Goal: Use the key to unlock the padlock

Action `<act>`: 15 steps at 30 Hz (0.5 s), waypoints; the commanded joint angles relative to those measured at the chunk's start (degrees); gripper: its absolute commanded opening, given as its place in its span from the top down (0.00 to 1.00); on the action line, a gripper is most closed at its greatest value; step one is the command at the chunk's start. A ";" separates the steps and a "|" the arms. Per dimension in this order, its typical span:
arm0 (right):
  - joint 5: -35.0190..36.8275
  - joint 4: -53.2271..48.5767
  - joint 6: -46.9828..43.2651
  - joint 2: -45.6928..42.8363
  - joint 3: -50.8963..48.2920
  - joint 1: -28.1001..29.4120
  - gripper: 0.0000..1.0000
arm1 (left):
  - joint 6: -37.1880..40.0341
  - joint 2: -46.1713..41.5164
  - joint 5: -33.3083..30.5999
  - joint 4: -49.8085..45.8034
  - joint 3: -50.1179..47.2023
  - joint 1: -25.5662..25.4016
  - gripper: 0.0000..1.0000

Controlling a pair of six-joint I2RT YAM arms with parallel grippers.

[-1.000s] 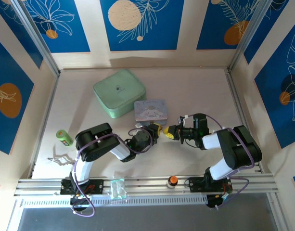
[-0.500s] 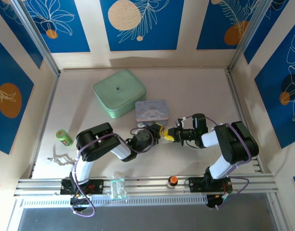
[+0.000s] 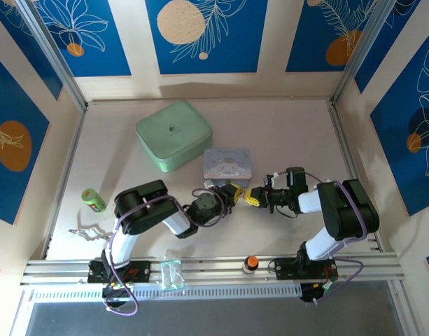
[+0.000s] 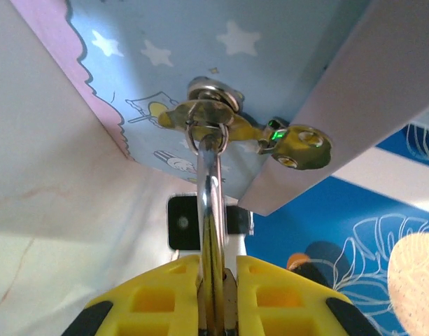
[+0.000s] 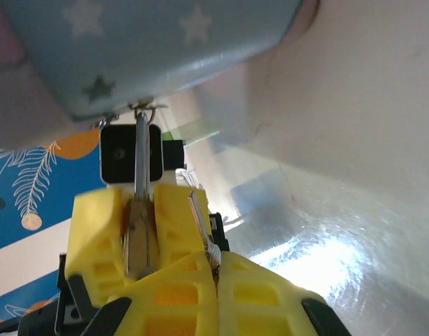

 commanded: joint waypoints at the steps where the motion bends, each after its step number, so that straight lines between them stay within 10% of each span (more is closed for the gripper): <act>1: -1.10 -4.06 -1.64 -0.19 1.77 -0.19 1.00 | 3.23 0.90 4.29 4.25 0.17 -0.65 1.00; 15: 9.79 -30.57 -17.44 -11.62 4.56 -2.20 1.00 | 14.33 0.58 9.05 -12.08 2.08 2.54 0.92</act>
